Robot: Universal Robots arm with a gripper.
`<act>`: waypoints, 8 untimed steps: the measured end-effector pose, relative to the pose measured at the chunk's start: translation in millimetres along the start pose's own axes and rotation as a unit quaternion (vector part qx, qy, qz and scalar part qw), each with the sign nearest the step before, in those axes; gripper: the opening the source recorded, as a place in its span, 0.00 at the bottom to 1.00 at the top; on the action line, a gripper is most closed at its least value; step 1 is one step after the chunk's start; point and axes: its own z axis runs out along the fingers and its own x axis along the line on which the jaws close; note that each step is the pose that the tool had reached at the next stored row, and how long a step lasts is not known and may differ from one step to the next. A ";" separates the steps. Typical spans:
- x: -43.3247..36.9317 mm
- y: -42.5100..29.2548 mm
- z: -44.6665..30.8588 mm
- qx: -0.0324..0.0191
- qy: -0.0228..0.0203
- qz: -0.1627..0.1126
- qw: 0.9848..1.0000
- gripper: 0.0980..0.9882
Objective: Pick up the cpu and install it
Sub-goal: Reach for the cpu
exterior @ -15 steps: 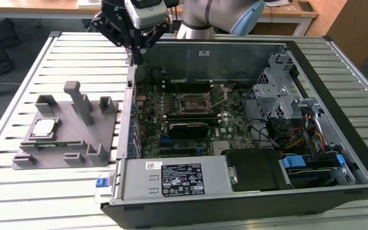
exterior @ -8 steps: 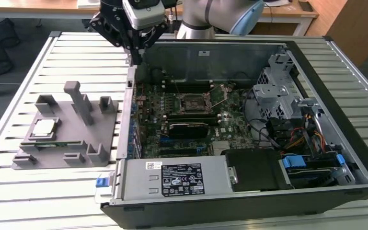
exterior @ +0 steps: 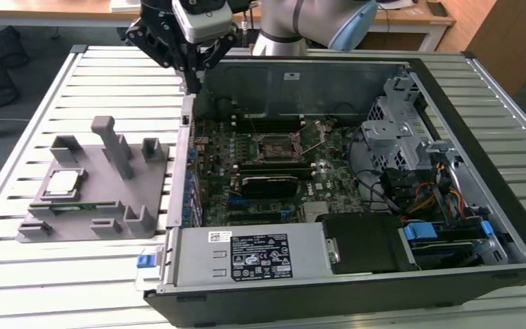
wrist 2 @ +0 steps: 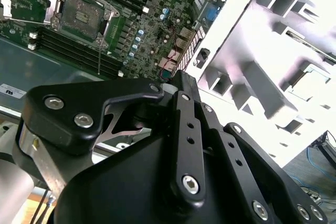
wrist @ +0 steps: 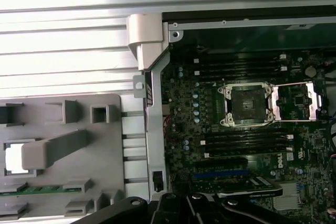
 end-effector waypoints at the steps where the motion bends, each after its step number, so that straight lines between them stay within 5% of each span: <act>1: 0.3 0.0 0.1 0.000 0.000 0.000 1.000 0.01; 8: 2.6 -0.2 0.9 0.000 0.000 0.000 1.000 0.01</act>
